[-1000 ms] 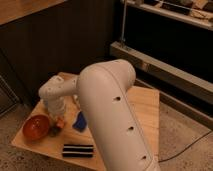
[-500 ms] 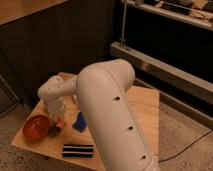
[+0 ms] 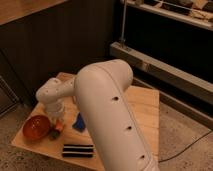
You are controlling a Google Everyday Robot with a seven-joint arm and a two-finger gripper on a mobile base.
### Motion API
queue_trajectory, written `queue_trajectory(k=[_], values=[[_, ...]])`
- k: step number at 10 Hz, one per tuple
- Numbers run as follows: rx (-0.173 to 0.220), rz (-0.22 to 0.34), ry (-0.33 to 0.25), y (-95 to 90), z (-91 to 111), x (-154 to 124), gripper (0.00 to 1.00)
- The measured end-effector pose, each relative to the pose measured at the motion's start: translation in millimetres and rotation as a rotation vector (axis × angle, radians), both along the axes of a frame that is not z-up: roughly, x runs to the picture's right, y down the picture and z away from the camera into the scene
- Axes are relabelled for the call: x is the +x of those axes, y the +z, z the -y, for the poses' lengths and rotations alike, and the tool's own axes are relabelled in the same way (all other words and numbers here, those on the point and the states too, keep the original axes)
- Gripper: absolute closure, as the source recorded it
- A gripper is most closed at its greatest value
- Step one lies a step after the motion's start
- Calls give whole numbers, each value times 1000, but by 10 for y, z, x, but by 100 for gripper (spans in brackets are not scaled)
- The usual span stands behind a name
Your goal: Drag the pepper across the table
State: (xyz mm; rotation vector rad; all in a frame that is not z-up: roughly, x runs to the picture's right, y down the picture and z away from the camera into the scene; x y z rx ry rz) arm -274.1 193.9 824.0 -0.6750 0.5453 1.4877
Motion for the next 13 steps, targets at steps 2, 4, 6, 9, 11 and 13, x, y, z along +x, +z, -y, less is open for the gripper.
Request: queue_trajectory(k=[2,4,6,9,11,13], values=[[-9,-4,-33,-121,-143,93,65],[-9,-9,-58,-253,-242,188,65],[-10,5,-83,-436,-340,190,65],[-14,52,-150,-700,-572,75,65],[-27,85,-215,-815,-820,-67,65],[-37,102,-259,-860,-991,-172,65]])
